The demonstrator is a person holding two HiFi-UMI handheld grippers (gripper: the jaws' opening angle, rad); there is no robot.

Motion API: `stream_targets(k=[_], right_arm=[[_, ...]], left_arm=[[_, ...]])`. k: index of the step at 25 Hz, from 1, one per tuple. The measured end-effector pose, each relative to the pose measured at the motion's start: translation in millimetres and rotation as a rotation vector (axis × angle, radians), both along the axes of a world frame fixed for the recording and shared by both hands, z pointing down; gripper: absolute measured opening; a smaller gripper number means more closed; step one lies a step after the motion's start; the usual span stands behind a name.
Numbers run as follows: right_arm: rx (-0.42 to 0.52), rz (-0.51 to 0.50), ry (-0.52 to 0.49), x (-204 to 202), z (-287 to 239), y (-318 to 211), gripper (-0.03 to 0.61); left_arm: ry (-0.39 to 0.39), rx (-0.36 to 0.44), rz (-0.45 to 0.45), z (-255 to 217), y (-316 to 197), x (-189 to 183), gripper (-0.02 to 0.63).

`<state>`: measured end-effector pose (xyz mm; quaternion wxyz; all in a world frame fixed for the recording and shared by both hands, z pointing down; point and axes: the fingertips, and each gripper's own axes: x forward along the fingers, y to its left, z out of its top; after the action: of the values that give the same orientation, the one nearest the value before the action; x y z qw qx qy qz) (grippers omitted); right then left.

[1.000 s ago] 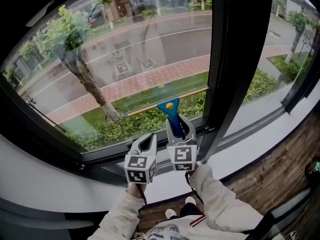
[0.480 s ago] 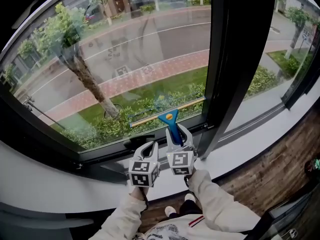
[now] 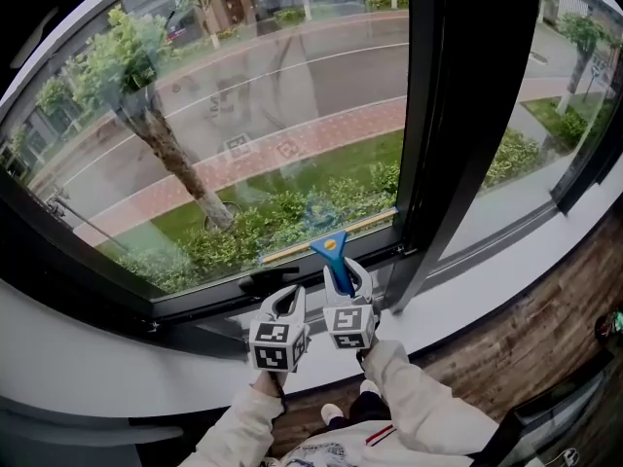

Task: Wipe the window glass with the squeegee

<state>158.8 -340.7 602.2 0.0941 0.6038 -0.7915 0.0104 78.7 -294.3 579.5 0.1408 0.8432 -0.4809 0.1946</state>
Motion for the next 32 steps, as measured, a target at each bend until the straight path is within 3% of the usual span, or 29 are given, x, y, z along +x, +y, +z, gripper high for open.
stream_targets(k=[15,24,32], right_arm=[[-0.091,-0.013,0.009,-3,45,1,0.149],[-0.114,-0.020,-0.023,-3,45,3,0.149],[-0.083,-0.033,-0.024,-1,47,7,0.149]], left_arm=[[-0.005,-0.021,-0.039,11,-1,3,-0.002],[-0.017,-0.034,-0.080,12,1,2,-0.002],[-0.045,0.030,-0.117,5,-3,0,-0.002]])
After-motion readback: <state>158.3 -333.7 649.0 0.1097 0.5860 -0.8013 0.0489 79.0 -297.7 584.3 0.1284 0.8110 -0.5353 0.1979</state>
